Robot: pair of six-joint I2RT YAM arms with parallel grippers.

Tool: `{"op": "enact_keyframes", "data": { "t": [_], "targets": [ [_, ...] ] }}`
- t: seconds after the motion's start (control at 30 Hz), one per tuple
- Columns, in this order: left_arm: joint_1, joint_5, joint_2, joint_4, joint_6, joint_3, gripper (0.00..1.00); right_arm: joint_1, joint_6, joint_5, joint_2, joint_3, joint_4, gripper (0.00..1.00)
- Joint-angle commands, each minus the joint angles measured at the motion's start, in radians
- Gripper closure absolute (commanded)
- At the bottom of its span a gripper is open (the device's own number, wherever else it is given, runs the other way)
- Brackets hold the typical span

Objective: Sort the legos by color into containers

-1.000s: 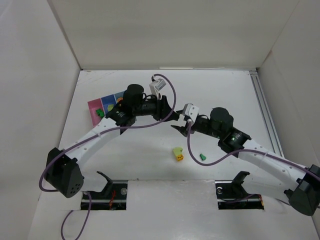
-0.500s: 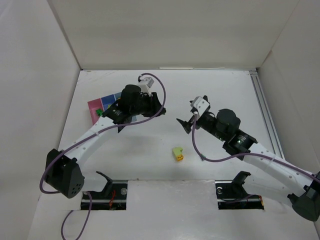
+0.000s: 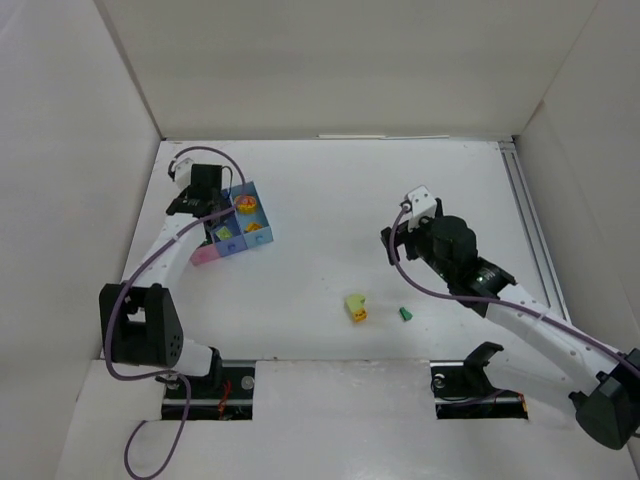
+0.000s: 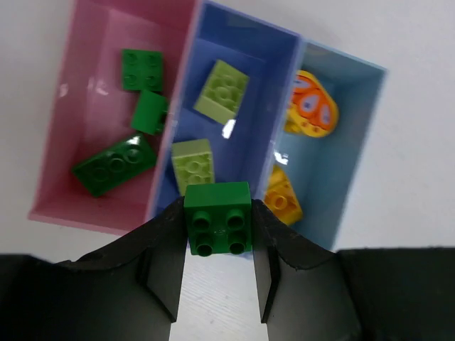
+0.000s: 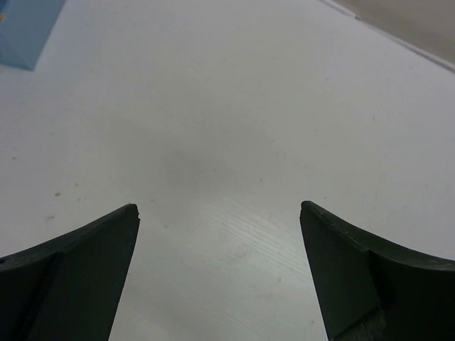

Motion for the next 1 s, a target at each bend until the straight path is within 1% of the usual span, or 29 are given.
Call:
{"op": "enact_keyframes", "data": {
  "t": [0.0,0.1,0.13,0.27,0.33,0.47,0.57,0.73,0.9,0.97],
  "targets": [
    [0.053,-0.106,0.015,-0.05,-0.035,0.042,1.0,-0.031,0.087,0.049,-0.031,-0.023,-0.058,0.01],
    [0.107,-0.12,0.035,-0.064,-0.055,0.042,1.0,-0.072,0.141,0.082,-0.054,-0.034,-0.113,0.01],
    [0.146,-0.12,0.035,-0.074,-0.055,0.042,1.0,-0.095,0.141,0.082,-0.054,-0.043,-0.124,0.01],
    [0.2,-0.157,0.055,-0.075,-0.066,0.029,1.0,-0.138,0.194,0.072,-0.054,-0.052,-0.196,0.01],
    [0.21,-0.157,0.078,-0.075,-0.066,0.029,1.0,-0.15,0.216,0.048,-0.042,-0.052,-0.235,0.01],
    [0.21,-0.112,0.11,-0.045,-0.055,0.039,1.0,-0.161,0.216,0.008,-0.031,-0.08,-0.235,0.01],
    [0.21,-0.163,0.13,-0.055,-0.055,0.039,1.0,-0.17,0.216,-0.015,-0.042,-0.089,-0.235,0.01],
    [0.219,-0.172,0.141,-0.064,-0.055,0.06,1.0,-0.189,0.216,-0.015,-0.065,-0.089,-0.235,0.01],
    [0.219,-0.126,0.15,-0.055,-0.046,0.06,1.0,-0.189,0.225,-0.006,-0.065,-0.089,-0.255,0.01],
    [0.219,-0.126,0.159,-0.055,-0.037,0.06,0.95,-0.189,0.225,-0.006,-0.065,-0.089,-0.255,0.01]
  ]
}}
